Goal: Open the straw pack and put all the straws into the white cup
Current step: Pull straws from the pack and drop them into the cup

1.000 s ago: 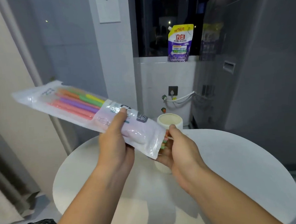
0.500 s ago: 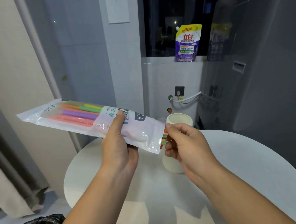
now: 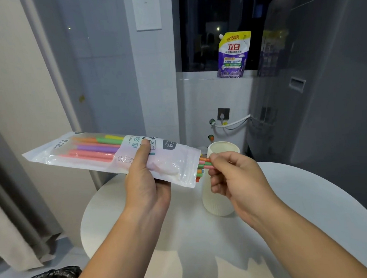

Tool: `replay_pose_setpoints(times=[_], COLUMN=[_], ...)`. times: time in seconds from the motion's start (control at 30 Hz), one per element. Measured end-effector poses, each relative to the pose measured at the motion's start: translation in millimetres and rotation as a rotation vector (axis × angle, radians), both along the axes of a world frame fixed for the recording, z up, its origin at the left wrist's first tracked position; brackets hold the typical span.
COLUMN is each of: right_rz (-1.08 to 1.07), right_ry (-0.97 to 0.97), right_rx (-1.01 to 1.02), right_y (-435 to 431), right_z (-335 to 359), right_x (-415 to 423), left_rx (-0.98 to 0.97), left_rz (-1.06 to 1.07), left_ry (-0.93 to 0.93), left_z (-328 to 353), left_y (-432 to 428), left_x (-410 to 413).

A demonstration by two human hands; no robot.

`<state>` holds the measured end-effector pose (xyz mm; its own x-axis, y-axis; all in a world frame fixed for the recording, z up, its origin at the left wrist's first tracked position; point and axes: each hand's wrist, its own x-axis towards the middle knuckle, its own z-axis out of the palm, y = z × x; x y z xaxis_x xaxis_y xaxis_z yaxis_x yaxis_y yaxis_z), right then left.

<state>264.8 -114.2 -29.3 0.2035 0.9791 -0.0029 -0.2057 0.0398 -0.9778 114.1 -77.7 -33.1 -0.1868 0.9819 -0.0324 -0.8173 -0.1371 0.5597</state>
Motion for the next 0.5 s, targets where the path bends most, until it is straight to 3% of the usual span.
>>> replay_pose_setpoints(times=[0.23, 0.5], right_rz=[-0.129, -0.122], right_ry=[-0.228, -0.234], right_rx=[0.102, 0.151], right_y=[-2, 0], right_z=[5, 7], right_x=[10, 15], left_rx=[-0.032, -0.055], left_rz=[-0.010, -0.033], left_ry=[-0.051, -0.073], left_z=[-4, -6], left_y=[5, 7], left_x=[-3, -4])
